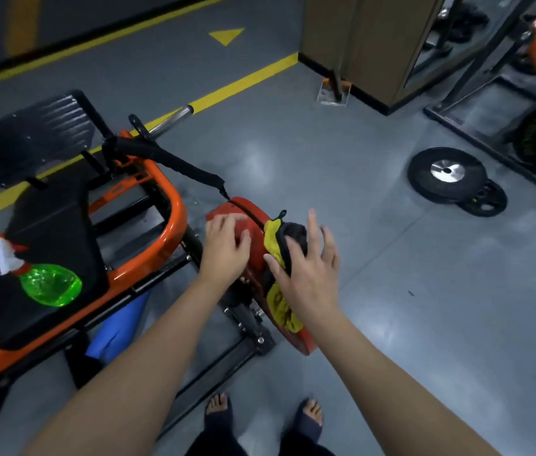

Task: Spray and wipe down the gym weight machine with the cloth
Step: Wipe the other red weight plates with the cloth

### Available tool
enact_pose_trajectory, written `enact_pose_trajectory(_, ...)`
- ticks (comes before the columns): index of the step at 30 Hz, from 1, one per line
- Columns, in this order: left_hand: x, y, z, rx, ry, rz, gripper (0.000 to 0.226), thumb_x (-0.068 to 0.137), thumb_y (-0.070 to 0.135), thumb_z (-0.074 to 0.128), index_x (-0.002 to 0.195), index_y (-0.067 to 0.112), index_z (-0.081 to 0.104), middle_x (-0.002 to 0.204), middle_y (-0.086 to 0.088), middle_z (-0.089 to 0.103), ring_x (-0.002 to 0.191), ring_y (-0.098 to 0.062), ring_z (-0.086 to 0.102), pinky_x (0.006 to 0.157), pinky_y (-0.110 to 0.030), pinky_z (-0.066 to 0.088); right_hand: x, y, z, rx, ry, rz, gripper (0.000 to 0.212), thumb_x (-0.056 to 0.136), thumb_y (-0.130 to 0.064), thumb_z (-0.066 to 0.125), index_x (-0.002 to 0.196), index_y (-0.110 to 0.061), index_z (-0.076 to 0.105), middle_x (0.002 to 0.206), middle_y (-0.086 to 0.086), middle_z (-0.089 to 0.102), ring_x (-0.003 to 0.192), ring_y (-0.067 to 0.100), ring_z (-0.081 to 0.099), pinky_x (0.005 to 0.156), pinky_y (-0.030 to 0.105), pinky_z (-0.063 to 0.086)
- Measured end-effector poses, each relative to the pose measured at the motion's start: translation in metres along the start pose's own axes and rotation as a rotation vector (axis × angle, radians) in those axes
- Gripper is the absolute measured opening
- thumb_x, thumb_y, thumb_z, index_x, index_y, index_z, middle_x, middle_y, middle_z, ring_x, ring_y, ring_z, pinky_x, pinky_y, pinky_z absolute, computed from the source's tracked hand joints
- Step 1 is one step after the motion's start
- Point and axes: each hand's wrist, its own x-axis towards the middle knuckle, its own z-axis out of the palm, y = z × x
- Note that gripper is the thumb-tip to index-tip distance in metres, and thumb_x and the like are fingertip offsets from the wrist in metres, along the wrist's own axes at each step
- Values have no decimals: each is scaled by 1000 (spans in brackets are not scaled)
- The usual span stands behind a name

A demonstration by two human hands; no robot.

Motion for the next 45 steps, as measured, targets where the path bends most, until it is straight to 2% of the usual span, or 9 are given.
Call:
enact_pose_trajectory(7, 29, 12, 32, 84, -333, 68, 45, 109, 47, 27, 144, 39, 55, 156, 20, 43, 152, 1, 18, 127, -42, 4, -14, 19, 12, 158, -220, -25, 77, 99, -60, 39, 162, -17, 24, 172, 1, 13, 158, 24, 13, 128, 46, 13)
enact_pose_trajectory(12, 30, 9, 41, 131, -193, 35, 72, 98, 59, 2, 132, 40, 63, 144, 25, 53, 146, 7, 26, 123, -36, 12, 15, 1, 20, 202, -180, -7, 76, 84, -47, 53, 150, -11, 46, 162, 7, 39, 131, 30, 53, 102, 44, 50)
enact_pose_trajectory(18, 64, -11, 34, -56, -158, -125, 68, 111, 46, 9, 119, 27, 73, 130, 6, 67, 129, -11, 52, 100, -18, 22, 53, -22, 29, 216, -249, 31, 74, 83, -50, 49, 152, -25, 39, 161, -2, 37, 130, 30, 52, 97, 43, 49)
enact_pose_trajectory(25, 87, -28, 28, -209, -219, -257, 84, 95, 77, -3, 97, 45, 74, 109, 12, 71, 114, -19, 60, 109, -50, 36, 40, -21, 22, 257, -222, -6, 70, 86, -47, 47, 151, -25, 41, 164, -3, 32, 134, 25, 47, 104, 39, 44)
enact_pose_trajectory(28, 89, -25, 25, -64, -215, -227, 70, 102, 66, 10, 88, 40, 73, 106, 10, 70, 108, -17, 61, 105, -44, 42, 10, -2, 19, 184, -238, -28, 72, 83, -47, 53, 148, -17, 47, 165, 0, 33, 136, 25, 49, 107, 41, 45)
enact_pose_trajectory(31, 80, -14, 24, 53, -175, -110, 43, 109, 44, 32, 107, 28, 71, 120, 5, 68, 118, -19, 60, 101, -39, 45, 11, -6, 14, 85, -291, -23, 74, 85, -46, 57, 149, -11, 44, 165, 7, 30, 138, 33, 48, 108, 46, 45)
enact_pose_trajectory(36, 33, -3, 6, -234, 132, -155, 27, 106, 18, 48, 122, 24, 69, 138, 12, 60, 130, -2, 49, 111, -24, 38, 23, -21, 15, -17, -315, 0, 66, 81, -43, 69, 135, -8, 53, 156, 16, 42, 120, 41, 57, 89, 49, 53)
enact_pose_trajectory(42, -1, -1, -14, -122, -5, -239, 29, 104, 14, 52, 127, 22, 68, 123, 15, 63, 109, -1, 55, 94, -21, 42, 50, -36, 15, 30, -326, 12, 58, 89, -45, 59, 136, -11, 49, 157, 8, 38, 122, 37, 54, 89, 44, 51)
enact_pose_trajectory(45, -4, -4, -12, -19, -103, -251, 36, 106, 20, 47, 139, 23, 60, 142, 6, 60, 129, -15, 56, 108, -29, 41, 63, -46, 18, 66, -342, 20, 56, 91, -44, 57, 136, -11, 49, 155, 8, 39, 122, 37, 53, 90, 43, 50)
